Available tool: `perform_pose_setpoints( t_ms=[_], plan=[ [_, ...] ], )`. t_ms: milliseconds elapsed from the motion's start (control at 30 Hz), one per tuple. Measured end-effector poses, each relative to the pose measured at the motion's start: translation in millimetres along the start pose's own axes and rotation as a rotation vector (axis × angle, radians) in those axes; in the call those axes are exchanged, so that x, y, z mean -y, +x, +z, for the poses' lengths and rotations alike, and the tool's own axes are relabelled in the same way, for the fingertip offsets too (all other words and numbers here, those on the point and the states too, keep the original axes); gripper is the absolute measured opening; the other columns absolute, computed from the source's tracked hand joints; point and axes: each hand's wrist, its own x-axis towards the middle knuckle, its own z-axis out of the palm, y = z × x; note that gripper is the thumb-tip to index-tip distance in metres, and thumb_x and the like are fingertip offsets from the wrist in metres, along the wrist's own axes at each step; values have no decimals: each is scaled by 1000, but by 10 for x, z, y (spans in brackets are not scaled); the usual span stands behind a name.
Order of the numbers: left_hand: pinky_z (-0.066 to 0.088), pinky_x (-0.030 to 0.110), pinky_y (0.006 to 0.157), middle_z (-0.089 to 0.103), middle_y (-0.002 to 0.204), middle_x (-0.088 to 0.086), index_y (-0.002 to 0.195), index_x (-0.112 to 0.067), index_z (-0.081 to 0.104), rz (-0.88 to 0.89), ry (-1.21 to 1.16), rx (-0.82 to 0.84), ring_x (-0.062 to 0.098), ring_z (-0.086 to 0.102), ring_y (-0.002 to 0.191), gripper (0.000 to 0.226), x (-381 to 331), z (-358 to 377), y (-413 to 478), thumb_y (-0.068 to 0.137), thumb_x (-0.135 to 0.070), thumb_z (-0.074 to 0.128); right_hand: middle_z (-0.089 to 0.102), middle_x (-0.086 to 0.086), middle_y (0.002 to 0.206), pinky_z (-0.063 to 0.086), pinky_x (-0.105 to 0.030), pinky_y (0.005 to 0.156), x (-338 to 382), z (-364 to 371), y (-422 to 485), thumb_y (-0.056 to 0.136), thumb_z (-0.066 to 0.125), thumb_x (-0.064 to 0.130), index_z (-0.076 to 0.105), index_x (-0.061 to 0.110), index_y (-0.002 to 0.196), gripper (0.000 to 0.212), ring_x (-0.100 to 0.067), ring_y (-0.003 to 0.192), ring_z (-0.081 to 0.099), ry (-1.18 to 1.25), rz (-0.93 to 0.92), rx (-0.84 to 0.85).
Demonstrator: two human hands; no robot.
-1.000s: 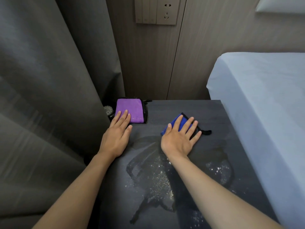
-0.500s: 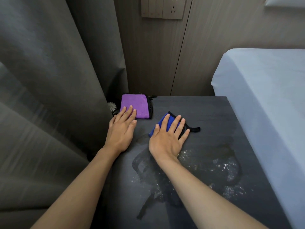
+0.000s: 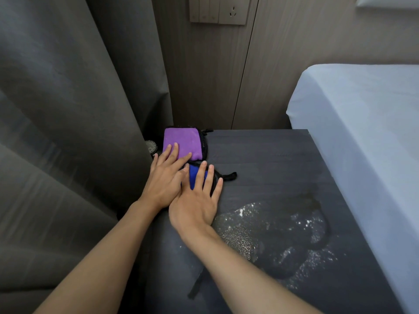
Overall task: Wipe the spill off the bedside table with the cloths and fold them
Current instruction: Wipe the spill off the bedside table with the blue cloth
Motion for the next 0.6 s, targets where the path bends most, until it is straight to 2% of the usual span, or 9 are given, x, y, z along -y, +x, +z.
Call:
perform_pose_setpoints(
  t_ms=[133, 233, 333, 467, 600],
  plan=[
    [-1, 45, 125, 14, 166, 6, 149, -27, 41, -10, -116, 23, 18, 3, 154, 57, 11, -110, 31, 97, -34, 20, -26, -10, 166, -29, -55, 112, 21, -40, 10, 104, 21, 43, 2, 34, 160, 60, -30, 148, -33, -11, -98, 27],
    [5, 44, 124, 20, 165, 7, 144, -29, 49, -29, -190, 85, 17, 9, 153, 65, -10, -259, 97, 91, -40, 13, -18, -8, 168, -27, -55, 113, 140, -35, -26, 104, 25, 43, 9, 28, 161, 61, -29, 149, -33, -69, -245, 78],
    [6, 42, 124, 17, 166, 3, 146, -33, 47, -43, -154, 133, 14, 7, 153, 62, -40, -299, 102, 94, -43, 13, -7, -10, 170, -17, -56, 118, 157, -59, -69, 103, 32, 44, 11, 23, 161, 65, -31, 151, -27, -109, -377, 79],
    [3, 41, 123, 11, 167, -8, 147, -37, 44, -81, -254, 151, 7, 0, 152, 47, -28, -261, 56, 105, -35, 22, 8, -9, 170, -8, -52, 122, -181, -193, -19, 105, 31, 42, 26, 31, 158, 54, -29, 155, -12, -119, -637, 50],
    [1, 39, 121, 5, 167, -11, 148, -42, 39, -76, -239, 172, 4, -5, 151, 55, -13, -238, 43, 98, -45, 16, 13, -4, 169, -5, -46, 124, -534, -308, 122, 108, 27, 40, 26, 37, 157, 50, -23, 156, -5, -126, -879, 94]
  ],
)
